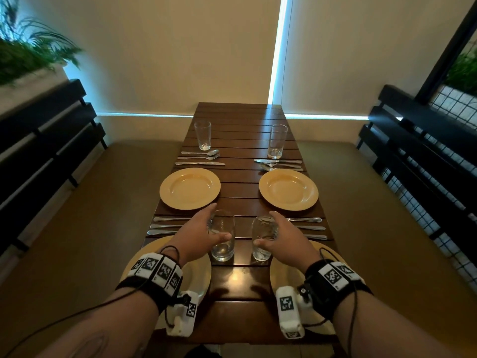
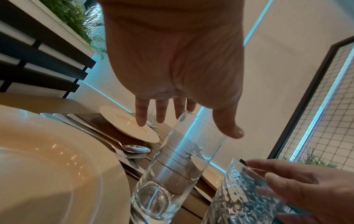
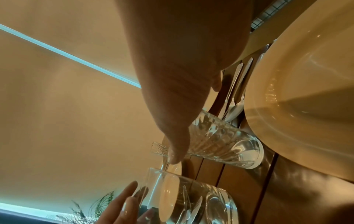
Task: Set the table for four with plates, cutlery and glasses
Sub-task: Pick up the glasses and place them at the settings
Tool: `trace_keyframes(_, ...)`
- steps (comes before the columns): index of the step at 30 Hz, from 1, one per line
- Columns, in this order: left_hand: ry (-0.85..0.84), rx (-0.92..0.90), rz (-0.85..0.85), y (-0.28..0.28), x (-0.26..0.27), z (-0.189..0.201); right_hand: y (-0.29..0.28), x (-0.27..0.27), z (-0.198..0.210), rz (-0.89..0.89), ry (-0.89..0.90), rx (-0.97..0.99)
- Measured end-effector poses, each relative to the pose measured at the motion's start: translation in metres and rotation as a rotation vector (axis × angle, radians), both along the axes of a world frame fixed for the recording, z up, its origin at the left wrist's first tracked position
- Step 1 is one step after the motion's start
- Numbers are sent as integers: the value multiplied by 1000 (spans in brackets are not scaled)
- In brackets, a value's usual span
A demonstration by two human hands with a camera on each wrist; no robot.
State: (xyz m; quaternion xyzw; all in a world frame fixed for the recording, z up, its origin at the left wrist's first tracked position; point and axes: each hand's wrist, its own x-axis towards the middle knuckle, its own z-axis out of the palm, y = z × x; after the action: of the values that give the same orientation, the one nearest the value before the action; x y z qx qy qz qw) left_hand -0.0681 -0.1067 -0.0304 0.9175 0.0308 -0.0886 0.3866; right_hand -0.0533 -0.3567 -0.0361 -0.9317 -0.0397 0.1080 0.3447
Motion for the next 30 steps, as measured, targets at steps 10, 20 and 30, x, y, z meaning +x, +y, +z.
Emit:
trace_keyframes(10,-67,-36,98,1,-10,-13,-8,-13,-5,-18,-18,28)
trace_keyframes(20,-62,-18,100,-11,-5,-11,-4,-10,-3,-49,-8,18)
trace_keyframes(30,-27,53,82,-12,-2,-4,-2,-11,1,-62,-9,-25)
